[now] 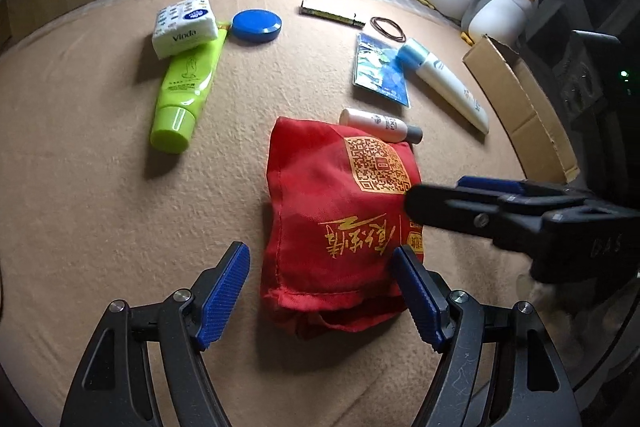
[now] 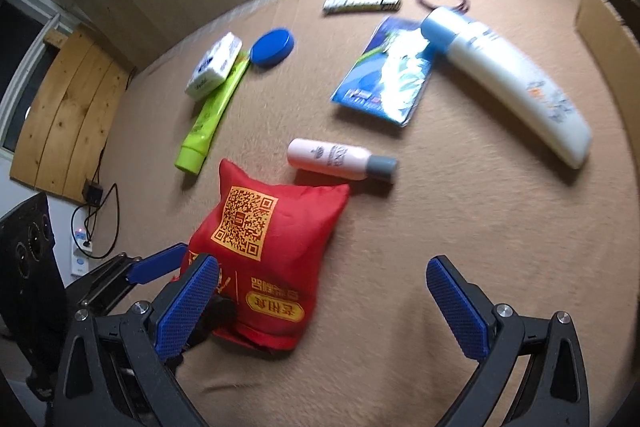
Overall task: Organize objects
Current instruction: 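Move the left tool to the red pouch and close its fingers on it, then carry the red pouch with the left tool into the cardboard box and release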
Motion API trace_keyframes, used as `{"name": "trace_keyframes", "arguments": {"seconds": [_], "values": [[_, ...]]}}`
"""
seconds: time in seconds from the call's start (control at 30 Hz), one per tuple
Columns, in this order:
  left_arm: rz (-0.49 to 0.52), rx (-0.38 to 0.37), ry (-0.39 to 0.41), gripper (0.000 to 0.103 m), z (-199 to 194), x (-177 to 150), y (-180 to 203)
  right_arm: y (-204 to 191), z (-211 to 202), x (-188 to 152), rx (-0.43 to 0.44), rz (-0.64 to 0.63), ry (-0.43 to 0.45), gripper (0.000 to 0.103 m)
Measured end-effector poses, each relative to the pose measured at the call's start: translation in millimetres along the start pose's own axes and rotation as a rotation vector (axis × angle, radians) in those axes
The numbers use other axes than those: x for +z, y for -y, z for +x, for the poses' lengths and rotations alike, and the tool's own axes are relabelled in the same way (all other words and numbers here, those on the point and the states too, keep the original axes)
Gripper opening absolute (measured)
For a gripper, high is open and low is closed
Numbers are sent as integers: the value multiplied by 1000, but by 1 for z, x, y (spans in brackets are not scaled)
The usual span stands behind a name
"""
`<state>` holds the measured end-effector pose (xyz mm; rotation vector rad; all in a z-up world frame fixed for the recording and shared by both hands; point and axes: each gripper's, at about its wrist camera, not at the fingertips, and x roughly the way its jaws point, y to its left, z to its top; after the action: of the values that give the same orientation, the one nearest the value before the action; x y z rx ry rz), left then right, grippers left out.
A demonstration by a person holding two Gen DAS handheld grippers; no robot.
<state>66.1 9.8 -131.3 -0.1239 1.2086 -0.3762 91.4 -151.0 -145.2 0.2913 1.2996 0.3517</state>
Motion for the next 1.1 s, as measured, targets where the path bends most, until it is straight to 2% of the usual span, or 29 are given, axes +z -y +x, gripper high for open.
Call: {"name": "trace_keyframes", "arguments": {"seconds": [0.17, 0.33, 0.4, 0.57, 0.83, 1.1], "values": [[-25, -24, 7, 77, 2, 2, -1, -9, 14, 1, 35, -5, -38, 103], [-47, -48, 9, 71, 3, 0, -3, -16, 17, 3, 59, -27, -45, 100], [-46, -51, 10, 69, 3, -1, -2, -18, 19, 4, 68, -32, -55, 91], [-53, -61, 3, 61, 4, -4, -1, -22, 20, 5, 112, -39, -77, 75], [-46, -45, 24, 58, -1, -5, 15, -25, 6, 5, 81, -87, -41, 72], [-11, -53, 82, 56, -17, 7, 54, -11, -34, 7, 71, -106, 38, 72]]}}
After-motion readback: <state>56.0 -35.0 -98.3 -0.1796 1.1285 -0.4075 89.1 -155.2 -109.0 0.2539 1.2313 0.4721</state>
